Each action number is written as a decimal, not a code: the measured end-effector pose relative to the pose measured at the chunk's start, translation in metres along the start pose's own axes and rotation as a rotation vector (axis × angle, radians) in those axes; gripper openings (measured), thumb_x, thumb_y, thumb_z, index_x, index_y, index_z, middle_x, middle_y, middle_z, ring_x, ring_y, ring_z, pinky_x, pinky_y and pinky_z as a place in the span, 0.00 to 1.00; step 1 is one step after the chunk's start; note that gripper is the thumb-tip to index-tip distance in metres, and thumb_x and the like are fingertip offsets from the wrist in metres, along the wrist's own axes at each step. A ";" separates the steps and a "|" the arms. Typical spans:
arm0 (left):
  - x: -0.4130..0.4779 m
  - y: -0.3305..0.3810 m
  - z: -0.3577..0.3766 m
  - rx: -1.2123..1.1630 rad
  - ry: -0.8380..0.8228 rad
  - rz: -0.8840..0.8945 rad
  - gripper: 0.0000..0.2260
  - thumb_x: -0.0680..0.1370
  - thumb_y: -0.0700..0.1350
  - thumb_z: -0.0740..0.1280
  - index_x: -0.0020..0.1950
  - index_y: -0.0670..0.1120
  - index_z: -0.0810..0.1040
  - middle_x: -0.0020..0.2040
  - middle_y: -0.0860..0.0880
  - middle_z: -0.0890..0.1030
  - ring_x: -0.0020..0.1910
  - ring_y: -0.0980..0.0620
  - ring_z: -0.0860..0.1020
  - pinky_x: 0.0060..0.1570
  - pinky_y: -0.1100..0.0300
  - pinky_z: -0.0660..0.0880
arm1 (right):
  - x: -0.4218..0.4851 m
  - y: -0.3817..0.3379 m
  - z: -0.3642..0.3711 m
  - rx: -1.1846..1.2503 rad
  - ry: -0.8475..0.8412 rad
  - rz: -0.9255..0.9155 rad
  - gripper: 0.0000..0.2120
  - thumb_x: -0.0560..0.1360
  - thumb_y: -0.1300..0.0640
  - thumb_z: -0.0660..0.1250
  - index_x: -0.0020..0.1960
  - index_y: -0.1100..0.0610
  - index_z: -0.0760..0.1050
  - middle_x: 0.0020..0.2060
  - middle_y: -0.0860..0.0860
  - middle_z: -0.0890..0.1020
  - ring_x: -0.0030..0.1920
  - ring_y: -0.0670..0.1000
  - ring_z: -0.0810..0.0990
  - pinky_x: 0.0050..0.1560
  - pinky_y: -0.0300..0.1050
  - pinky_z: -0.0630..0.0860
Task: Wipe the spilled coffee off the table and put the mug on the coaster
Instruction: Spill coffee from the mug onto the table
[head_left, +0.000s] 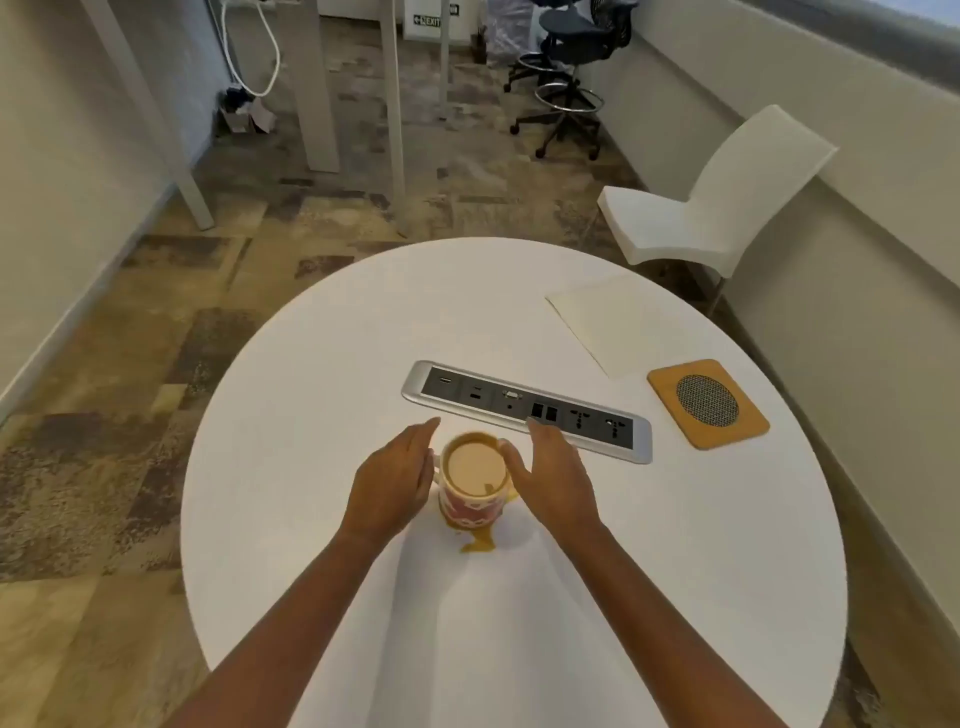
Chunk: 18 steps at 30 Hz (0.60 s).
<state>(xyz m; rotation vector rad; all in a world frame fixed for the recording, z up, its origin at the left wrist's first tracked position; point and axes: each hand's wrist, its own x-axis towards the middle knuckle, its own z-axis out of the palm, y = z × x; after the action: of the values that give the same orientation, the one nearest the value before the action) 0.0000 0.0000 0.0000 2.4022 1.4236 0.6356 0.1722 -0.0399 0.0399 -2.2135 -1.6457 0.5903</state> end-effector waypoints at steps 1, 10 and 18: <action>0.001 -0.007 -0.001 -0.043 -0.018 -0.073 0.16 0.77 0.38 0.60 0.65 0.42 0.72 0.57 0.43 0.81 0.48 0.42 0.82 0.40 0.54 0.78 | 0.004 -0.005 0.002 -0.006 -0.023 0.002 0.29 0.78 0.42 0.56 0.72 0.59 0.59 0.70 0.56 0.67 0.71 0.55 0.65 0.72 0.50 0.61; 0.007 -0.040 0.006 -0.242 -0.229 -0.098 0.13 0.80 0.44 0.57 0.62 0.45 0.74 0.61 0.47 0.78 0.57 0.48 0.77 0.54 0.60 0.70 | 0.013 -0.038 0.020 -0.289 -0.234 0.057 0.48 0.66 0.33 0.66 0.73 0.60 0.52 0.71 0.59 0.63 0.70 0.59 0.64 0.71 0.54 0.62; 0.016 -0.049 0.002 -0.361 -0.369 -0.039 0.11 0.79 0.45 0.60 0.58 0.43 0.76 0.56 0.44 0.80 0.51 0.47 0.78 0.51 0.57 0.73 | 0.017 -0.042 0.028 -0.362 -0.270 0.074 0.47 0.65 0.39 0.71 0.72 0.59 0.53 0.68 0.58 0.64 0.66 0.58 0.67 0.67 0.52 0.68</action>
<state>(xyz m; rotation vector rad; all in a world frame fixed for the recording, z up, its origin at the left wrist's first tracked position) -0.0292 0.0374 -0.0203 2.0687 1.0937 0.3740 0.1274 -0.0117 0.0345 -2.5512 -1.9418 0.6820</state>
